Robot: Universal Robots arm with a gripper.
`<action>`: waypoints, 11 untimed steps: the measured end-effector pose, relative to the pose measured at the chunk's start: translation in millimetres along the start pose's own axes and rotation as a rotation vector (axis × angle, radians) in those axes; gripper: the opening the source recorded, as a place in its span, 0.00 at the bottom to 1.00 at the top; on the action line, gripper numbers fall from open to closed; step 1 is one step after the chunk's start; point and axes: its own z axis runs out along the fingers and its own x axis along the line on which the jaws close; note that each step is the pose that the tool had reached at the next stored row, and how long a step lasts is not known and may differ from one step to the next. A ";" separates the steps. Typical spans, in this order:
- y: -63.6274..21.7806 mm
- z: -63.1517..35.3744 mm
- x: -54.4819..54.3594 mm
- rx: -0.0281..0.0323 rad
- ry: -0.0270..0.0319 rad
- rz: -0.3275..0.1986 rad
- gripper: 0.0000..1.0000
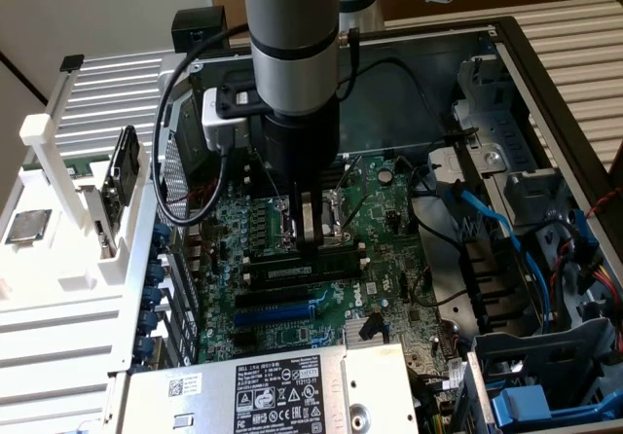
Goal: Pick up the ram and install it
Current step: 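Press down the ram until it locks into place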
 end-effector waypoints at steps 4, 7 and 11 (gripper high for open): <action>0.0 1.1 0.1 -0.0003 0.0003 0.000 0.10; 0.0 1.4 0.0 0.0000 -0.0001 0.000 0.10; 0.0 1.4 0.9 0.0001 -0.0002 -0.001 0.10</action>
